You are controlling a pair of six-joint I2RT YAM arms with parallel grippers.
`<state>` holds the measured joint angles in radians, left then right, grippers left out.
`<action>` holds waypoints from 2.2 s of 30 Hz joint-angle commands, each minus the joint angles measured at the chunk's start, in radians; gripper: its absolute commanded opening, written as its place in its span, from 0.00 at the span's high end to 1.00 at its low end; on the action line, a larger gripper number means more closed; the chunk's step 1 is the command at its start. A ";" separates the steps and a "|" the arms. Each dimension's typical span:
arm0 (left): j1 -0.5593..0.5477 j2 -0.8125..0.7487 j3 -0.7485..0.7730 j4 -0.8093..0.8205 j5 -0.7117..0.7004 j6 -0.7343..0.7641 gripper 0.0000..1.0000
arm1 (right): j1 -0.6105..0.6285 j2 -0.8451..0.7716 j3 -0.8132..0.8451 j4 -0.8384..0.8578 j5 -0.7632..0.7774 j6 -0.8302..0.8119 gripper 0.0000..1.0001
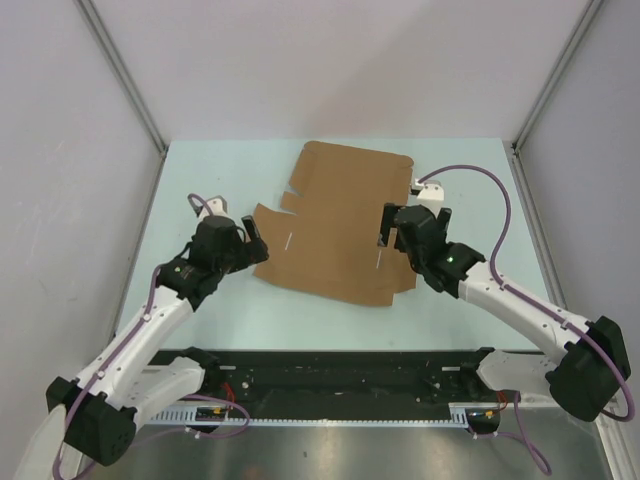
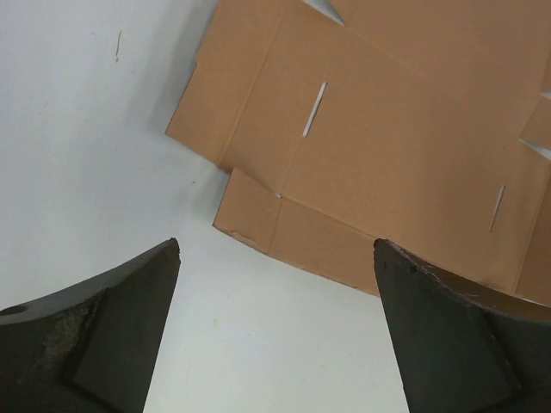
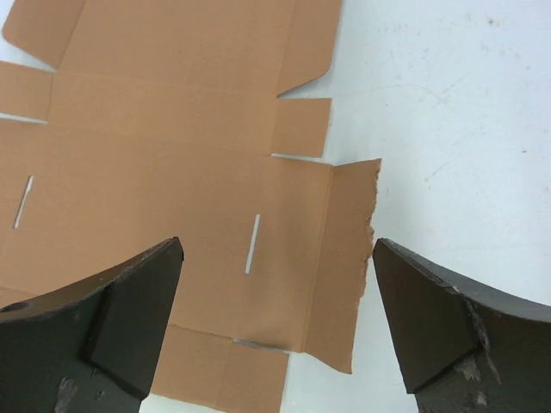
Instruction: Fold the paper box
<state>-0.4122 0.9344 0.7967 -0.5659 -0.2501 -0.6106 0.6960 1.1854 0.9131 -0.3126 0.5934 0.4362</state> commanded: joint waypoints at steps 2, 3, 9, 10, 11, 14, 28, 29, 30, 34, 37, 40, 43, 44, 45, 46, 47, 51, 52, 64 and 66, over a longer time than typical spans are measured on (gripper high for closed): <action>0.004 -0.068 -0.025 0.098 0.037 0.031 0.00 | -0.047 0.016 0.000 0.003 0.067 -0.033 0.01; 0.006 -0.078 -0.031 0.112 0.047 0.038 0.00 | -0.100 0.013 0.000 -0.009 0.007 0.004 0.01; 0.006 -0.053 -0.027 0.155 0.038 -0.044 0.02 | -0.375 -0.055 -0.068 -0.046 -0.260 0.130 0.03; 0.009 -0.042 -0.028 0.161 0.040 -0.058 0.02 | -0.444 -0.085 -0.083 -0.039 -0.285 0.147 0.04; 0.009 -0.033 -0.027 0.162 0.043 -0.070 0.01 | -0.467 -0.104 -0.109 -0.039 -0.309 0.154 0.04; 0.012 -0.002 -0.054 0.193 0.052 -0.141 0.00 | -0.515 -0.129 -0.128 -0.051 -0.302 0.177 0.04; 0.070 0.086 -0.166 0.247 0.072 -0.285 0.04 | -0.507 0.092 -0.232 0.079 -0.391 0.184 0.07; 0.078 0.069 -0.169 0.242 0.065 -0.279 0.04 | -0.501 0.091 -0.243 0.114 -0.412 0.180 0.08; 0.099 0.063 -0.175 0.236 0.054 -0.278 0.04 | -0.478 0.080 -0.250 0.133 -0.420 0.179 0.09; 0.159 0.056 -0.168 0.221 0.042 -0.275 0.05 | -0.428 0.109 -0.255 0.176 -0.419 0.164 0.09; 0.213 0.090 -0.152 0.210 0.035 -0.268 0.05 | -0.421 0.144 -0.255 0.179 -0.423 0.164 0.11; 0.271 0.133 -0.155 0.234 0.081 -0.278 0.06 | -0.421 0.167 -0.255 0.184 -0.428 0.161 0.13; 0.282 0.173 -0.145 0.256 0.075 -0.276 0.06 | -0.423 0.174 -0.255 0.188 -0.434 0.159 0.17; 0.282 0.194 -0.142 0.262 0.075 -0.275 0.06 | -0.424 0.177 -0.253 0.188 -0.441 0.157 0.21; 0.282 0.205 -0.136 0.267 0.077 -0.275 0.07 | -0.423 0.175 -0.255 0.190 -0.443 0.157 0.22; 0.282 0.216 -0.131 0.265 0.077 -0.275 0.06 | -0.423 0.175 -0.255 0.188 -0.443 0.157 0.23; 0.282 0.231 -0.129 0.268 0.083 -0.273 0.06 | -0.421 0.171 -0.255 0.187 -0.443 0.159 0.25; 0.280 0.241 -0.149 0.311 0.100 -0.282 0.07 | -0.415 0.149 -0.255 0.176 -0.442 0.156 0.21; 0.282 0.244 -0.152 0.322 0.106 -0.279 0.07 | -0.415 0.143 -0.255 0.181 -0.446 0.156 0.21; 0.323 0.313 -0.025 0.298 0.048 -0.279 0.09 | -0.385 0.143 -0.255 0.233 -0.563 0.162 0.25; 0.326 0.339 -0.002 0.293 0.046 -0.282 0.09 | -0.377 0.138 -0.255 0.256 -0.583 0.162 0.25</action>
<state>-0.1017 1.2522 0.7166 -0.2802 -0.1719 -0.8742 0.3004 1.3441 0.6563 -0.1238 0.0795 0.6022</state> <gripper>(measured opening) 0.916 0.750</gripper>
